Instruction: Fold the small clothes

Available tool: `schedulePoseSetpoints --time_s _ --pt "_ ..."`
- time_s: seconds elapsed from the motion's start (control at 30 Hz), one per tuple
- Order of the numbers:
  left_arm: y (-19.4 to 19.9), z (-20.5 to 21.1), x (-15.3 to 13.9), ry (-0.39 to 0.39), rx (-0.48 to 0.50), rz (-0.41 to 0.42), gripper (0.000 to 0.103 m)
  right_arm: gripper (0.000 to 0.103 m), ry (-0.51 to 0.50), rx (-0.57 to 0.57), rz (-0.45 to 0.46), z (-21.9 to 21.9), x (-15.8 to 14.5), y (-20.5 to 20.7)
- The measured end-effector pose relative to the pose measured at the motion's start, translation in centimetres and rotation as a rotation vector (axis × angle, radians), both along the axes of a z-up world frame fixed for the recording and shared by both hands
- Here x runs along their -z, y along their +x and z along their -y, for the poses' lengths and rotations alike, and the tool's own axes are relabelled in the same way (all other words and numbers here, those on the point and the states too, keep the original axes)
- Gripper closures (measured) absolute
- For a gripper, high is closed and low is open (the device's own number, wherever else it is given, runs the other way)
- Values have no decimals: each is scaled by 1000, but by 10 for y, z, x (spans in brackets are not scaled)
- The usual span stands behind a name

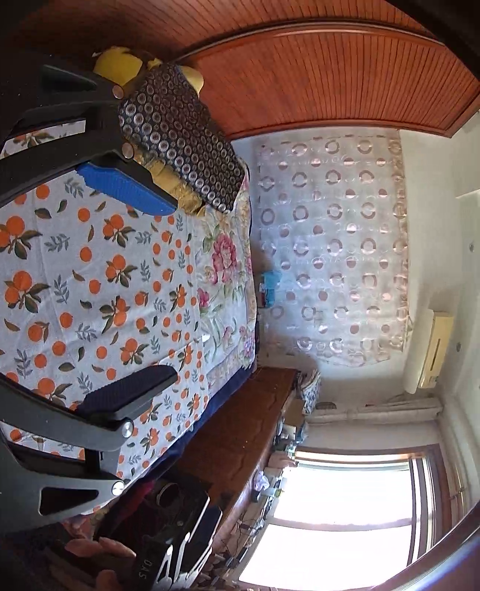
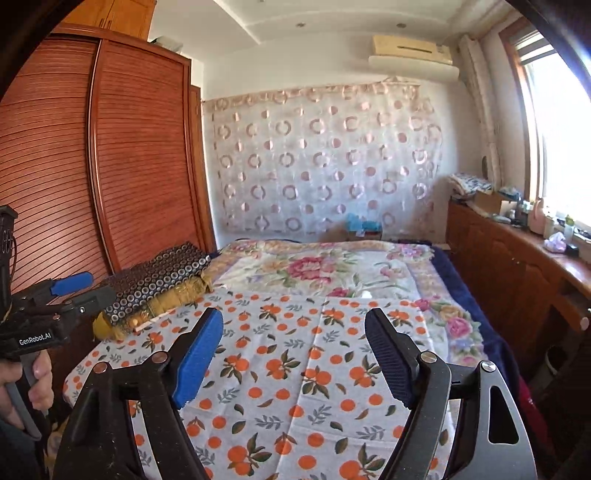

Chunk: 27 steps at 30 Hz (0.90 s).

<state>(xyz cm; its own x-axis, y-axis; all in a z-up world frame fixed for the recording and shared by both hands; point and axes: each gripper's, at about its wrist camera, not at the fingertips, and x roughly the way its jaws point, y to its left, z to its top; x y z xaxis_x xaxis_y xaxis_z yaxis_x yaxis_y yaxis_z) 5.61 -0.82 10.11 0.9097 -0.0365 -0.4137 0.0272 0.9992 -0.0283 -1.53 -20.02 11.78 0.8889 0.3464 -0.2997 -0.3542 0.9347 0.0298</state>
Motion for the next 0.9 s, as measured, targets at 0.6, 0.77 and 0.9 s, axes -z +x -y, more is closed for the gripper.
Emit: schedulePoseSetpoints --time_s 0.6,0.77,0.9 --pt "-11 -13 -1 -1 -48 15 20 17 9 50 10 -4 17 -19" --pt "-12 -13 1 2 -50 16 20 17 9 49 10 -2 17 -18" --pt "-13 -14 3 0 -50 14 20 17 7 45 10 0 16 -17"
